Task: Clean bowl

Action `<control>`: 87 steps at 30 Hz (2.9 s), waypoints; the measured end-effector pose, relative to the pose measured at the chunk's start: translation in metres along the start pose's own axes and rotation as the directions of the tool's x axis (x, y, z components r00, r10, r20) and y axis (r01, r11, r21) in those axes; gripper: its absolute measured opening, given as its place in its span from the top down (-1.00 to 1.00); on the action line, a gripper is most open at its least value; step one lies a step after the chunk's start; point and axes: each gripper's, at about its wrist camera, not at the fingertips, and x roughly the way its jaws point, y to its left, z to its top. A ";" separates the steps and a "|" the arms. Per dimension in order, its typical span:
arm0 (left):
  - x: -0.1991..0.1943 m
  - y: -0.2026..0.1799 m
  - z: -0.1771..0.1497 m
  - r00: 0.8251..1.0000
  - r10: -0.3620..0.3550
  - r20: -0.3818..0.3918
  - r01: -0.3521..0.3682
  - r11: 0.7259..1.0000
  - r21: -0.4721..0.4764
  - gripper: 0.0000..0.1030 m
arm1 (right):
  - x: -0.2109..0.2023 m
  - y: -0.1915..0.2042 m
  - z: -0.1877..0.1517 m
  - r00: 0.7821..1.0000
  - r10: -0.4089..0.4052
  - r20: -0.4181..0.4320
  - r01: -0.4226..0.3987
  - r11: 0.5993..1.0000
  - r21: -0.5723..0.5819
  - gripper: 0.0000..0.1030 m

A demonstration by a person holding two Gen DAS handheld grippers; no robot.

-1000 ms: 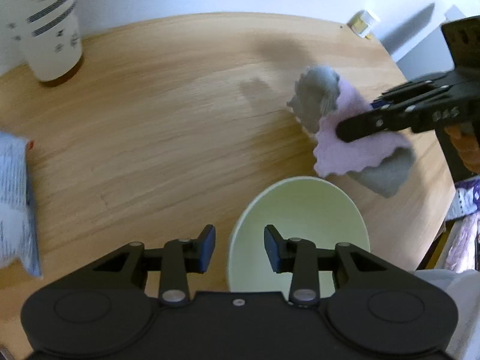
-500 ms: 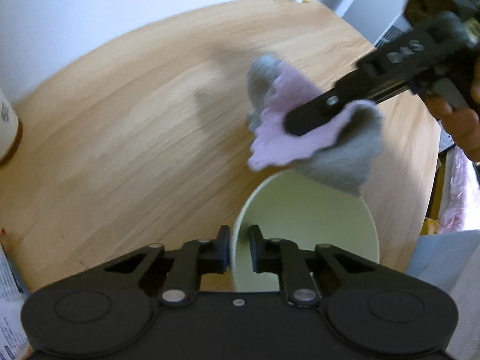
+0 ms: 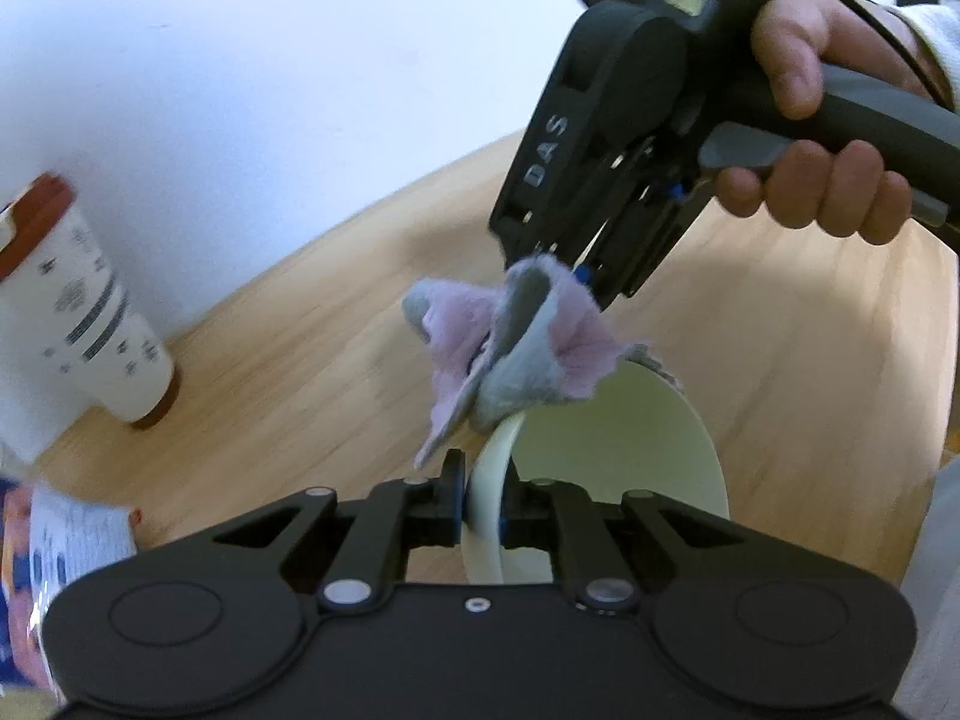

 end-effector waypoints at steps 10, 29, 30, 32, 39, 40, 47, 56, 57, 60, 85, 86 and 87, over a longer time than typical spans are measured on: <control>-0.013 0.000 -0.011 0.997 0.072 0.025 -0.069 0.991 -0.119 0.81 | 0.025 -0.013 -0.002 0.991 -0.046 -0.128 0.041 0.998 -0.041 0.66; -0.019 0.004 -0.023 0.997 0.079 0.011 -0.075 0.972 -0.221 0.79 | 0.041 0.058 -0.008 0.990 0.027 -0.136 -0.051 0.983 -0.175 0.68; -0.019 0.004 -0.023 0.997 0.078 0.013 -0.073 0.973 -0.219 0.79 | 0.043 0.062 -0.008 0.990 0.014 -0.142 -0.042 0.980 -0.197 0.68; -0.021 0.000 -0.024 0.997 0.082 0.014 -0.078 0.976 -0.202 0.79 | 0.042 0.061 -0.008 0.988 0.001 -0.157 -0.035 0.977 -0.210 0.68; -0.022 0.006 -0.034 0.996 0.079 -0.029 -0.084 0.959 -0.269 0.79 | 0.022 0.024 -0.017 0.979 -0.144 -0.144 0.122 0.981 -0.153 0.68; -0.022 0.006 -0.035 0.997 0.076 -0.028 -0.080 0.958 -0.276 0.79 | 0.021 0.021 -0.020 0.978 -0.154 -0.141 0.133 0.980 -0.149 0.68; -0.024 0.003 -0.038 0.995 0.084 -0.055 -0.097 0.951 -0.292 0.79 | 0.022 0.037 -0.025 0.992 -0.060 -0.113 0.044 0.989 -0.139 0.65; -0.028 -0.001 -0.048 0.995 0.072 -0.065 -0.089 0.947 -0.309 0.80 | 0.035 0.091 -0.033 0.985 -0.136 -0.104 0.090 0.929 -0.360 0.66; -0.028 -0.001 -0.048 0.995 0.071 -0.065 -0.088 0.947 -0.309 0.81 | 0.033 0.085 -0.033 0.985 -0.147 -0.091 0.108 0.933 -0.344 0.66; -0.028 0.000 -0.051 0.995 0.066 -0.071 -0.085 0.943 -0.320 0.81 | 0.025 0.067 -0.034 0.982 -0.179 -0.058 0.154 0.942 -0.300 0.66; -0.033 0.006 -0.078 0.997 -0.005 -0.073 -0.032 0.873 -0.487 0.78 | 0.034 0.083 -0.045 0.987 -0.143 -0.079 0.114 0.950 -0.291 0.67; -0.033 0.007 -0.078 0.997 -0.006 -0.075 -0.031 0.870 -0.491 0.77 | 0.028 0.072 -0.045 0.988 -0.138 -0.073 0.115 0.960 -0.256 0.67; -0.032 0.007 -0.079 0.997 -0.008 -0.078 -0.032 0.868 -0.496 0.76 | 0.022 0.062 -0.047 0.987 -0.145 -0.066 0.126 0.966 -0.227 0.67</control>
